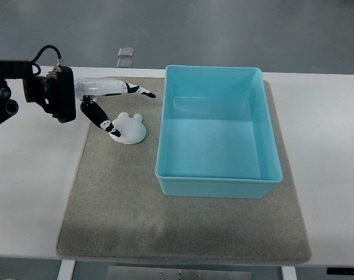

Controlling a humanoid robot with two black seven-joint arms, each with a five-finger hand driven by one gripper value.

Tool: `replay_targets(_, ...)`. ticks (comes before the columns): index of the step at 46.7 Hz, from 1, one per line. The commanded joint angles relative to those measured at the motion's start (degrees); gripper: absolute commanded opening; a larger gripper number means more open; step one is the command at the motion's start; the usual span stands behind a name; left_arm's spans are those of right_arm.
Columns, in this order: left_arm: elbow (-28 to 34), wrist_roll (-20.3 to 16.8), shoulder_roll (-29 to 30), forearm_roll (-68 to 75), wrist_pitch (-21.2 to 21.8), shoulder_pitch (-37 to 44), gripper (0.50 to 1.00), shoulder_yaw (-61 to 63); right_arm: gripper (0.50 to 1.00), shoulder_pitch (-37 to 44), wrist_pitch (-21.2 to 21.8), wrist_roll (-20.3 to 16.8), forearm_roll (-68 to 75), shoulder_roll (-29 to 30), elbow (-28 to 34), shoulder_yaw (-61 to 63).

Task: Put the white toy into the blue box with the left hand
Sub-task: 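Lower the left hand and reach its fingers down onto the rabbit toy, then close the left hand fingers around the white rabbit toy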

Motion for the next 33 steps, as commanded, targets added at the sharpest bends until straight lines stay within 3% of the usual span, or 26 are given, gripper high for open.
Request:
replay_targets(1,0.01,-0.02,-0.31,2.36,1.91,0.29,0.981,0.11,0.936,0.01,-0.01,0.0,0.05,0.0,0.04,0.0)
replay_targets(10,0.01,-0.02,-0.48,5.88,5.07,0.38,0.981,2.83,0.936,0.01,-0.01,0.0,-0.04,0.0,0.04,0.0)
replay_targets(21,0.27,-0.02,-2.06,7.9,12.28,0.47,0.981,7.23,0.936,0.01,-0.01,0.0,0.05,0.0,0.04,0.0)
replay_targets(33,0.8,0.06,-3.2,10.37,14.3,0.55,0.981,7.32,0.936,0.01,-0.01,0.0,-0.04,0.0,0.04,0.0)
